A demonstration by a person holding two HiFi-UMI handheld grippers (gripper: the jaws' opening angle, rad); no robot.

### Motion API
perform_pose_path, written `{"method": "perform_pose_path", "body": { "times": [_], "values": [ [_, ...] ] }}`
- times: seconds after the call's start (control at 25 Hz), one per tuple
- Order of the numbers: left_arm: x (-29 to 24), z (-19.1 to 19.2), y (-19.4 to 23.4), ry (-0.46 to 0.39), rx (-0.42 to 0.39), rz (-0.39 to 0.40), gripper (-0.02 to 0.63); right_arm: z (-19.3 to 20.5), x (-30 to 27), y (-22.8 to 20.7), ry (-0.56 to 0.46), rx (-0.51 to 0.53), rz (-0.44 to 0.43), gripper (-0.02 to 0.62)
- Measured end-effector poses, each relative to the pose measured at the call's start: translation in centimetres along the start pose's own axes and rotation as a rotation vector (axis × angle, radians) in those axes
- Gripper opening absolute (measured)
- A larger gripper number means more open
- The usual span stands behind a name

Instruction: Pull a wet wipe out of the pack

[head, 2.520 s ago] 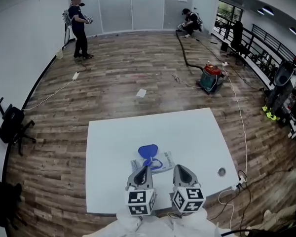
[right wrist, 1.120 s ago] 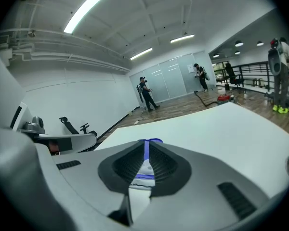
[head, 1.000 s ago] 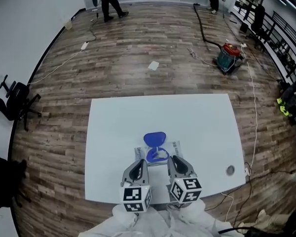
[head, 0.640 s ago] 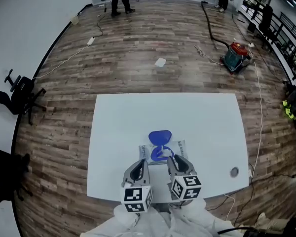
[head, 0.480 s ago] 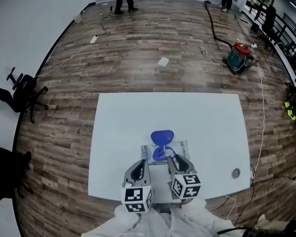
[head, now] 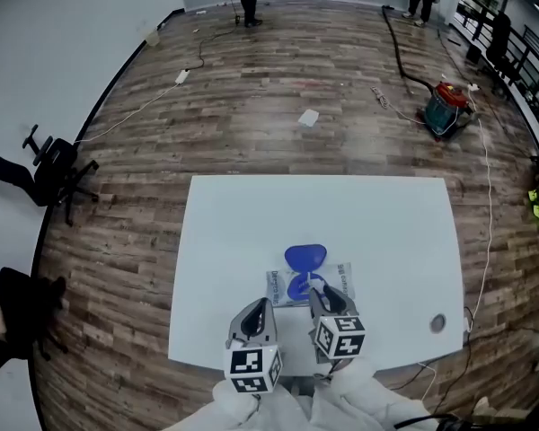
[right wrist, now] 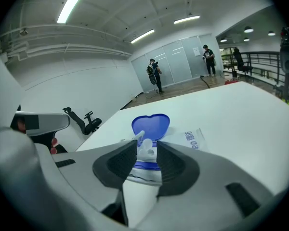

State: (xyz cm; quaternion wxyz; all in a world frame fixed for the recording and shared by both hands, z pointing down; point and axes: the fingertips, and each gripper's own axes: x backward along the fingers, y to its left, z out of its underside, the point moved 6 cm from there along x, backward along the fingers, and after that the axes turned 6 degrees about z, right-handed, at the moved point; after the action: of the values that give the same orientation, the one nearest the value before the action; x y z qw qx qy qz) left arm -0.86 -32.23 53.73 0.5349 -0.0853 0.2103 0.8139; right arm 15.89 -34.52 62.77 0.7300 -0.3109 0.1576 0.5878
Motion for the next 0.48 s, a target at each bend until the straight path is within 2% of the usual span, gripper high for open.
{"method": "perform_pose_path", "body": {
  "times": [0.48],
  "values": [
    [0.8, 0.7, 1.1, 0.018, 0.001, -0.039, -0.003, 0.8, -1.3, 0.4, 0.036, -0.036, -0.009, 0.11]
  ]
}}
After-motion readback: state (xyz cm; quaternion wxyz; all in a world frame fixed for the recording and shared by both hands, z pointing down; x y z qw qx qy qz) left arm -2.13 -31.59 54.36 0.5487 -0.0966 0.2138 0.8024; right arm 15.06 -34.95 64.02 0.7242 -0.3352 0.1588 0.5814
